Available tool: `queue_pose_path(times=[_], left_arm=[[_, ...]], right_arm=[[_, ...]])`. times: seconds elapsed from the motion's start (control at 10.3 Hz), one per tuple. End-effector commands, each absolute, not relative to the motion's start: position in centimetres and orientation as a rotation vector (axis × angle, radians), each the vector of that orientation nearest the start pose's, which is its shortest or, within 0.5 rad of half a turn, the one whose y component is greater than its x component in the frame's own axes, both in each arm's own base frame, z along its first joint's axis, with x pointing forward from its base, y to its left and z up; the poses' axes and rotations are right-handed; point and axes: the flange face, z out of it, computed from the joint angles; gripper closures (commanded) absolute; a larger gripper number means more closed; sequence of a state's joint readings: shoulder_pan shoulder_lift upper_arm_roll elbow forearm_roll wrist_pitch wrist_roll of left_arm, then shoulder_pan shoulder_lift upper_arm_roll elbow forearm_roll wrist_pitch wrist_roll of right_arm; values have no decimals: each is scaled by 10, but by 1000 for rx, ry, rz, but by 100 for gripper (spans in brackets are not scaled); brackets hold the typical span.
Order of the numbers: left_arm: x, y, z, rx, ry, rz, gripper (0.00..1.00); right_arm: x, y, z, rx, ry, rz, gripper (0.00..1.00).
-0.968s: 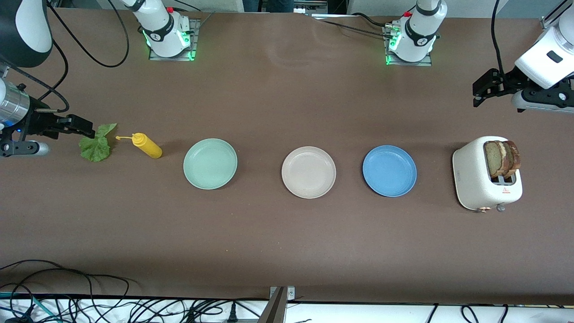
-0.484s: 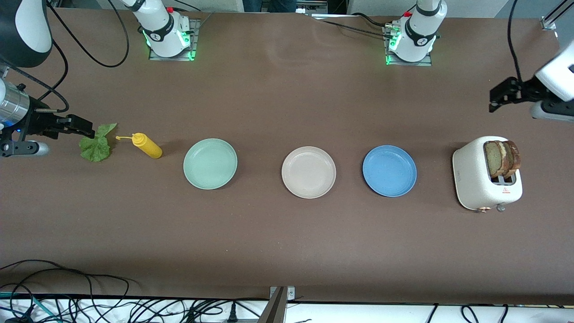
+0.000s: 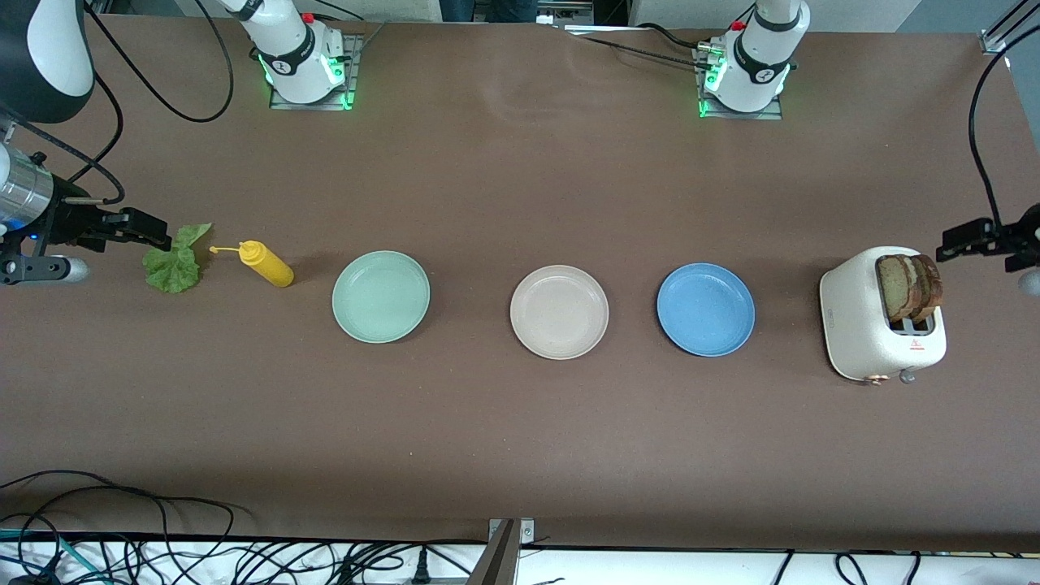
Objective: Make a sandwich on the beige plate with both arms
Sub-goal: 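Lower the left gripper onto a bread slice in the toaster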
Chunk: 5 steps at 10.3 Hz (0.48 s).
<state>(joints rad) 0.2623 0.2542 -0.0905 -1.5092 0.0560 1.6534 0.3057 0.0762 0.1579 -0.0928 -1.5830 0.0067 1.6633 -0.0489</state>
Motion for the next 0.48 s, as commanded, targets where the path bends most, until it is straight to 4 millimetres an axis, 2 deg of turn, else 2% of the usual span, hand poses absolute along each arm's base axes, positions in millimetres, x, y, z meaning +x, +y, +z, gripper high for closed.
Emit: queue_pose_path(times=[0.0,0.19,0.39], left_arm=[[630,114,481,-3124,260,208,0],[627,115,443,-3125,236,198,0],[621,114,424,-3128,184,229,0]], right_arm=[[602,-7,540,-3132,-57,112,0],[602,-7,540,-3132,-60,112,0],[602,-7,539,-3132,-60,114,0]])
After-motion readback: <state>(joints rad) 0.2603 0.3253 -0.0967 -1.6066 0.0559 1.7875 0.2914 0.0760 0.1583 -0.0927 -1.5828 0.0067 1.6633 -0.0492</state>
